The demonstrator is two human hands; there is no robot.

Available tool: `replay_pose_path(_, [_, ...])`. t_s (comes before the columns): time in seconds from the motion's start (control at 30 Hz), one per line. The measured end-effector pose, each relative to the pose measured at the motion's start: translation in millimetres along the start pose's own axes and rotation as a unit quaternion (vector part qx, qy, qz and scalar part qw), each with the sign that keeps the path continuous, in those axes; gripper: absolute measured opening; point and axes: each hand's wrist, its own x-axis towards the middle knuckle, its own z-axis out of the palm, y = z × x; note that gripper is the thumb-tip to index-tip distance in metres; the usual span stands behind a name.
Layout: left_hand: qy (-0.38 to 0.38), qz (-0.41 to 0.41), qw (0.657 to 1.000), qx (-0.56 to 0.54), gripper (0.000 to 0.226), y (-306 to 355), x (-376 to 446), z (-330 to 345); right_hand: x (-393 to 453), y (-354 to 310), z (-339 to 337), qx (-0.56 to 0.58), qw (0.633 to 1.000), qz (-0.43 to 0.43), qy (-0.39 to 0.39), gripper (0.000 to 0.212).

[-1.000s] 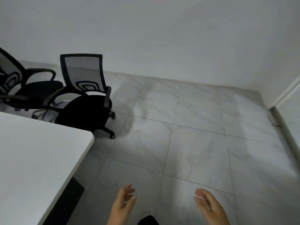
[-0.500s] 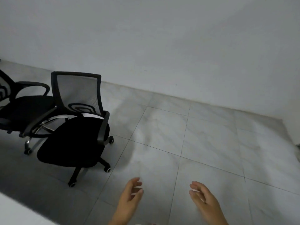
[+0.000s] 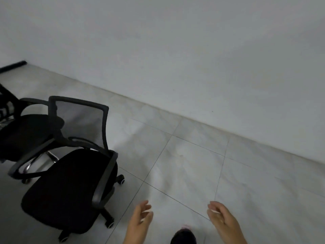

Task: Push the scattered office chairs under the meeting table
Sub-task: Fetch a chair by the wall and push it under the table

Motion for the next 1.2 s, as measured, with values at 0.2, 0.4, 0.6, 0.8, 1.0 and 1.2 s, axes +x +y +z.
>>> replay_pose_path(0.2, [0.027,-0.003,0.999,-0.024,0.026,48.9,82.0,10.6,108.4,-61.5,4.7,-0.004,0.998,-0.024,-0.062,0.021])
replay_pose_path(0.4, [0.124,-0.052,0.99,-0.045,0.028,60.1,175.0,9.6,224.9,-83.7,34.6,-0.035,0.994,0.014,-0.106,0.016])
replay_pose_path(0.6, [0.142,-0.046,0.987,-0.066,0.026,105.0,317.7,-10.1,352.2,-164.6,98.0,-0.068,0.989,-0.019,-0.128,0.019])
replay_pose_path(0.8, [0.149,0.025,0.987,-0.061,0.027,192.4,432.1,-41.6,452.2,-261.5,171.7,-0.086,0.976,-0.064,-0.187,0.022])
replay_pose_path(1.0, [0.21,-0.013,0.974,-0.079,0.032,200.0,504.9,-62.3,521.4,-309.0,238.4,-0.128,0.955,-0.053,-0.26,0.029])
replay_pose_path(1.2, [0.335,-0.054,0.929,-0.145,0.025,220.4,580.5,-86.2,622.9,-378.4,339.2,-0.193,0.893,-0.066,-0.402,0.032])
